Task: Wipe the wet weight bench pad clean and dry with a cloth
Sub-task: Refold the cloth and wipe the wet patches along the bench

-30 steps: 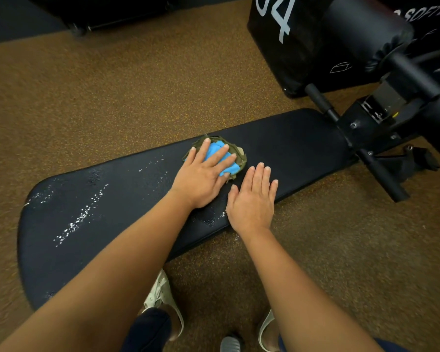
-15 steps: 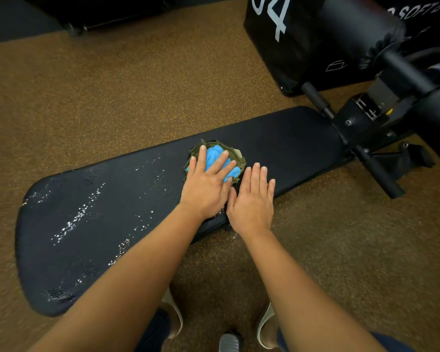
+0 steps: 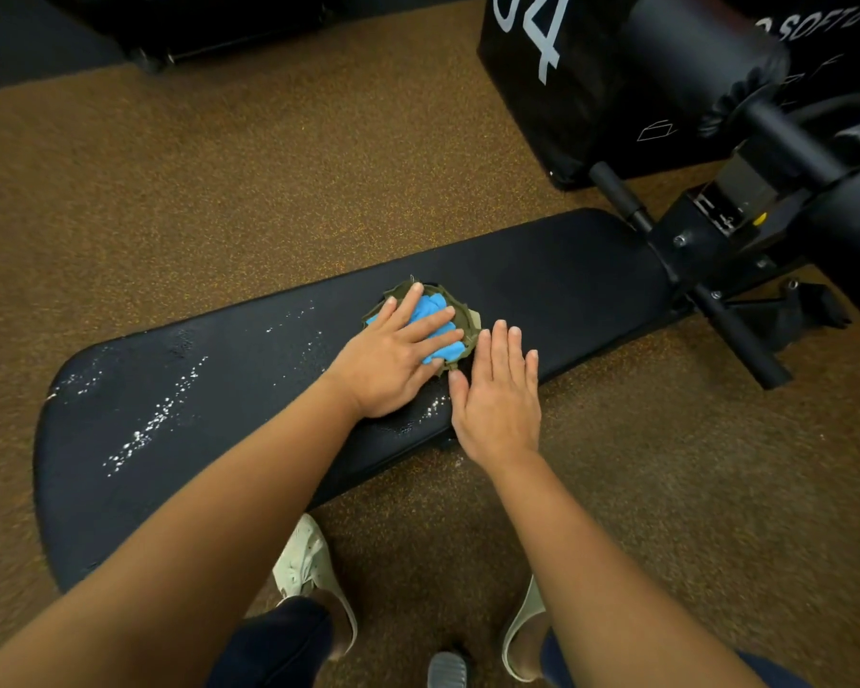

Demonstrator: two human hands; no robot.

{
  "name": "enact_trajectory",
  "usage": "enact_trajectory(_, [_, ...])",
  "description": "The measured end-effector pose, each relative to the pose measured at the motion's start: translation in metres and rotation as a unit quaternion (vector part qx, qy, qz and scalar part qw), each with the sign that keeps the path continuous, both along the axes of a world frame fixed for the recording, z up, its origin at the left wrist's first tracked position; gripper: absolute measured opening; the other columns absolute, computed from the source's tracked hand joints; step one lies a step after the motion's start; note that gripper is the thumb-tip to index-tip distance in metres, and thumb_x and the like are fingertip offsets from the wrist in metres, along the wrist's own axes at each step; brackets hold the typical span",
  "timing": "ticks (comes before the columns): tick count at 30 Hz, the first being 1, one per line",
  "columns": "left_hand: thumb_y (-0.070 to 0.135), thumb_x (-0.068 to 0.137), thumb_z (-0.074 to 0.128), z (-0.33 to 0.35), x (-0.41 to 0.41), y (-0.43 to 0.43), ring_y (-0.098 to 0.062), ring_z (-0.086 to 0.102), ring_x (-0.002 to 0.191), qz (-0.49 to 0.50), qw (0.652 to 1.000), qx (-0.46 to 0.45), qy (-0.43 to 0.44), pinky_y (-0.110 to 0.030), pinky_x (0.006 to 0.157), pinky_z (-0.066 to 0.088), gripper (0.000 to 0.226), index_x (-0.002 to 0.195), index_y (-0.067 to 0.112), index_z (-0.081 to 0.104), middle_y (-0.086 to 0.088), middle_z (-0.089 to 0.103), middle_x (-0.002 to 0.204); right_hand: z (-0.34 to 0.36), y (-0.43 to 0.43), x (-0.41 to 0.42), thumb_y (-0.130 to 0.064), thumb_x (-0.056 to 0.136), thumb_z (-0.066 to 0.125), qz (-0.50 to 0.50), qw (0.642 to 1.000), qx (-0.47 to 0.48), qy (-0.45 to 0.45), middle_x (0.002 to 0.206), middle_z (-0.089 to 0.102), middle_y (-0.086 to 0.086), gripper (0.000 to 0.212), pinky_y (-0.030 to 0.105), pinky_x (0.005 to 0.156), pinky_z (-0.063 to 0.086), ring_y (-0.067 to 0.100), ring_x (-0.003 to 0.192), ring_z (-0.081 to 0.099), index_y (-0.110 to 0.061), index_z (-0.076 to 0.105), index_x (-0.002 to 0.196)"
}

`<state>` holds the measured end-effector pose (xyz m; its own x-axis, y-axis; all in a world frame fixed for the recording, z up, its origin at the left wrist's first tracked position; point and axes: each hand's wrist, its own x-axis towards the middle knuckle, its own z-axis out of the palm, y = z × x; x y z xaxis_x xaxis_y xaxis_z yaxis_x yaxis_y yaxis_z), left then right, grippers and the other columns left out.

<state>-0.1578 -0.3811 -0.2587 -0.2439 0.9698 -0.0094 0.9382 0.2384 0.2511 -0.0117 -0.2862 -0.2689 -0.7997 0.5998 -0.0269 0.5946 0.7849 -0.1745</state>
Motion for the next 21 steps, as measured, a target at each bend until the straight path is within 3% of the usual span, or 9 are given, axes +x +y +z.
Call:
enact_trajectory(5, [0.044,0.095,0.014,-0.001,0.025,0.015,-0.036,-0.003,0.146,0.079,0.997,-0.002,0.017,-0.055,0.117,0.007,0.06,0.146,0.021,0.038,-0.001,0.024,0.157,-0.002,0.002,0.004,-0.046,0.092,-0.001,0.001,1.0,-0.002,0.002,0.159,0.005,0.011,0.072,0.043,0.117,-0.004,0.024,0.147,-0.003,-0.005,0.014,0.149])
enact_trajectory(12, [0.048,0.095,0.011,0.004,0.008,-0.003,-0.026,-0.003,0.148,-0.022,1.0,-0.02,-0.007,-0.041,0.116,-0.002,0.061,0.149,0.028,0.03,0.007,0.016,0.159,-0.002,0.005,0.01,-0.044,0.091,-0.002,0.012,1.0,-0.015,0.011,0.159,0.005,0.011,0.071,0.04,0.118,-0.005,0.022,0.147,-0.005,-0.005,0.012,0.149])
enact_trajectory(18, [0.045,0.094,0.012,-0.001,0.039,0.013,-0.036,0.004,0.147,0.124,0.992,-0.028,0.028,-0.053,0.116,0.011,0.061,0.148,0.023,0.032,0.0,0.022,0.158,-0.002,0.008,0.015,-0.043,0.091,-0.003,0.017,1.0,-0.02,0.012,0.159,0.004,0.012,0.072,0.038,0.116,-0.008,0.022,0.147,-0.006,-0.005,0.011,0.149])
enact_trajectory(21, [0.044,0.097,0.018,-0.002,0.036,-0.003,-0.034,0.005,0.147,0.055,0.998,-0.013,0.017,-0.048,0.117,0.008,0.057,0.147,0.023,0.035,0.002,0.023,0.158,-0.004,0.009,0.015,-0.042,0.091,-0.002,0.018,1.0,-0.017,0.015,0.159,0.005,0.011,0.071,0.038,0.117,-0.006,0.022,0.147,-0.004,-0.005,0.013,0.149])
